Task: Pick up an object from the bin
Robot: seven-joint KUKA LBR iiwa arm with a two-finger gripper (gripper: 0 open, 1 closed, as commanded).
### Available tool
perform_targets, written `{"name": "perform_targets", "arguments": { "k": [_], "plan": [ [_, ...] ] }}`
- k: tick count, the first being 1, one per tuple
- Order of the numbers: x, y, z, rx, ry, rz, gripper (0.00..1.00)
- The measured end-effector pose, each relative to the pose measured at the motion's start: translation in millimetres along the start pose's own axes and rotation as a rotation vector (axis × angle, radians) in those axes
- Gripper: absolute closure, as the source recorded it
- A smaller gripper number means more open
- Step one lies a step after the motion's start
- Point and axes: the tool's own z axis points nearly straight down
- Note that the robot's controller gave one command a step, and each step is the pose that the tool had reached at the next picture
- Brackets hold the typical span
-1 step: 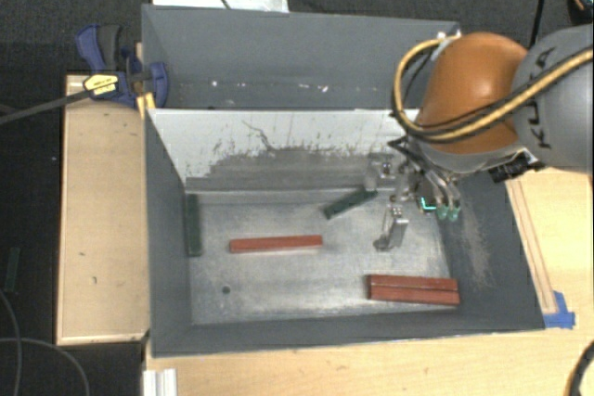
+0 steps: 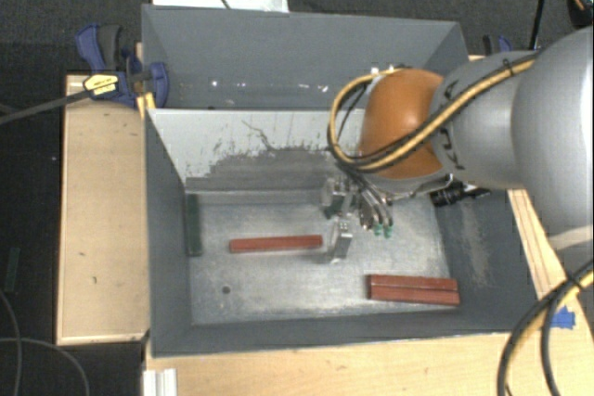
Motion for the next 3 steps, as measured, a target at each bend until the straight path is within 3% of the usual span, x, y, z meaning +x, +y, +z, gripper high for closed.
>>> {"name": "perform_targets", "arguments": {
  "k": [1, 2, 3],
  "plan": [
    [59.5, 53.3, 8.4, -0.002, 0.0, 0.009, 0.0],
    [56.0, 49.1, 7.2, 0.0, -0.007, 0.015, 1.0],
    [67.7, 46.6, -135.2, -0.001, -0.014, 0.017, 1.0]
  ]
}}
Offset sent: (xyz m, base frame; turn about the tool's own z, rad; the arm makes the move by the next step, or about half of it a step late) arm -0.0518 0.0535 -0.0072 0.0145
